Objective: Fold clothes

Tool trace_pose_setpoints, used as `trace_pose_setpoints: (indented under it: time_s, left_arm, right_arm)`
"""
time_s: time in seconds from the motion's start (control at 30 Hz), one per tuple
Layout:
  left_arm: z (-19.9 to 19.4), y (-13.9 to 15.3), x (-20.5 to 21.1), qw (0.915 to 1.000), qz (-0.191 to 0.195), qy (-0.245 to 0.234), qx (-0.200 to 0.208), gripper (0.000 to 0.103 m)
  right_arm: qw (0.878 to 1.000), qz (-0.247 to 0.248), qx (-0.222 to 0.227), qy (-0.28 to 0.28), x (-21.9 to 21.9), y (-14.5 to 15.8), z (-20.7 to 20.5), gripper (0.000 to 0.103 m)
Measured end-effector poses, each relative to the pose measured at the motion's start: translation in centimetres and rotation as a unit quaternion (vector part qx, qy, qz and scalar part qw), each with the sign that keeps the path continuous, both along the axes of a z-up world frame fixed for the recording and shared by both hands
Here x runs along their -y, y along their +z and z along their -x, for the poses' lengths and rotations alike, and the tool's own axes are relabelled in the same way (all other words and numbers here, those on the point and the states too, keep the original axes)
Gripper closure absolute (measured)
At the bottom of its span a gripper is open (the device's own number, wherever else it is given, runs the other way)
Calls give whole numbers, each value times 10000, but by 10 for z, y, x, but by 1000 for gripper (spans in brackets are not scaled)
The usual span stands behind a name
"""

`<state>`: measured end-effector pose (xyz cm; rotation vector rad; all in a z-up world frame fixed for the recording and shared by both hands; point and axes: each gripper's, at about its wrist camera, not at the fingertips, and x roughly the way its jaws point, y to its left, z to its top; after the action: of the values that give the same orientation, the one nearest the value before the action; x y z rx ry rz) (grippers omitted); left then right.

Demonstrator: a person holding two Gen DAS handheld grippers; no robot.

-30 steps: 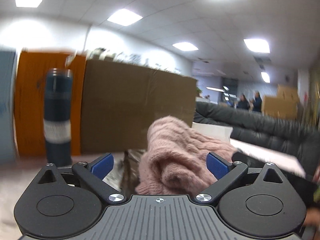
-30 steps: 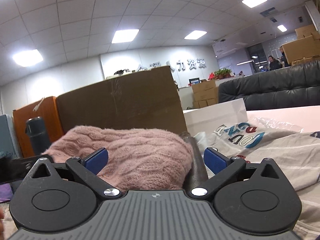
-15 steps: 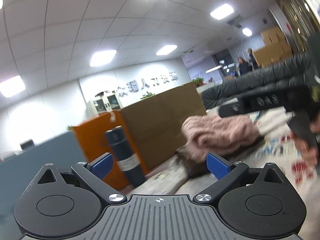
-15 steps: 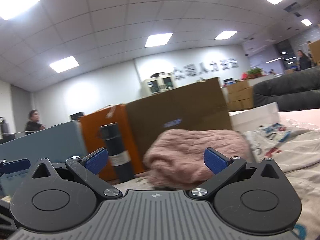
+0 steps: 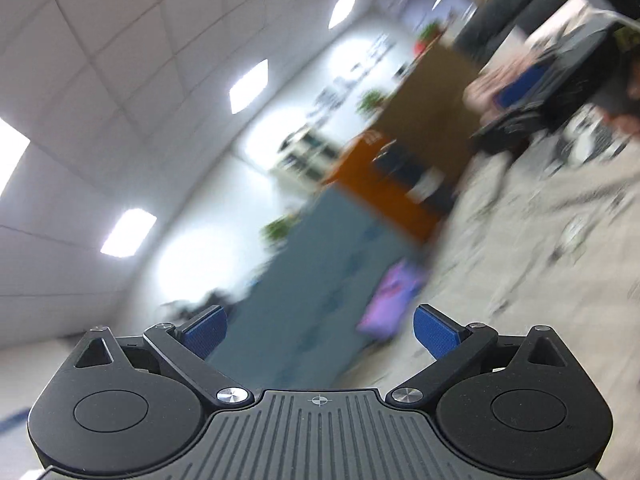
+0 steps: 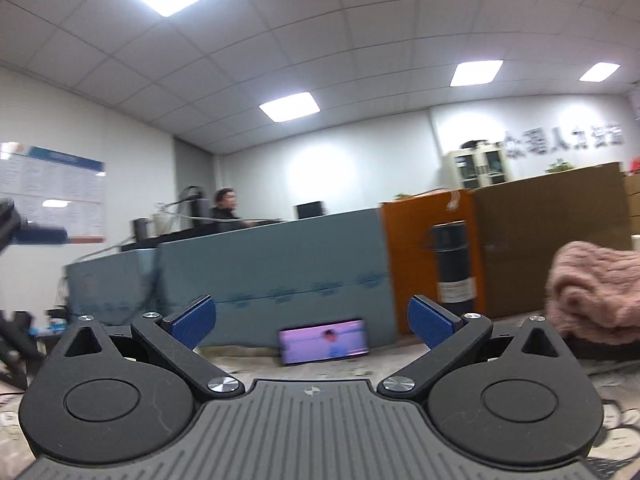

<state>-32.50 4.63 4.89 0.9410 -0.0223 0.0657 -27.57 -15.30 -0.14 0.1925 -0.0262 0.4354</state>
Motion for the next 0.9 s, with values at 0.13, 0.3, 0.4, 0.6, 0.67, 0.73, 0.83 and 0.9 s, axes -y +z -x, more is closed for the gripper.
trace_pose_setpoints:
  time_s: [0.13, 0.3, 0.4, 0.6, 0.67, 0.73, 0.83, 0.9]
  left_arm:
    - [48, 57, -39, 9906, -302, 1115, 728, 2]
    - [121, 119, -68, 9407, -1138, 2766, 1602, 2]
    - [165, 146, -71, 8792, -2011, 3930, 1792, 2]
    - [198, 170, -36, 8931, -1252, 3720, 2197, 0]
    - [181, 164, -22, 9142, -1047, 3258, 2170, 0]
    - [158, 156, -9, 9356, -876, 2719, 2077, 0]
    - [116, 143, 8, 9643, -563, 1780, 1878, 0]
    - [90, 137, 17, 9763, -185, 1126, 1838, 0]
  right_arm:
    - [9977, -82, -58, 669, -23, 7, 2, 0]
    - [9891, -112, -106, 1461, -52, 13, 3, 0]
    - [9799, -219, -249, 1967, -68, 16, -2, 0]
    - [9617, -892, -277, 2575, -56, 54, -2, 0]
    - [9605, -1041, -69, 2580, -34, 75, 1, 0]
    - [9591, -1278, 33, 2524, -6, 96, 3, 0]
    - [9602, -1570, 106, 2308, 45, 125, 9, 0]
    - [9642, -1659, 162, 2062, 79, 146, 15, 0]
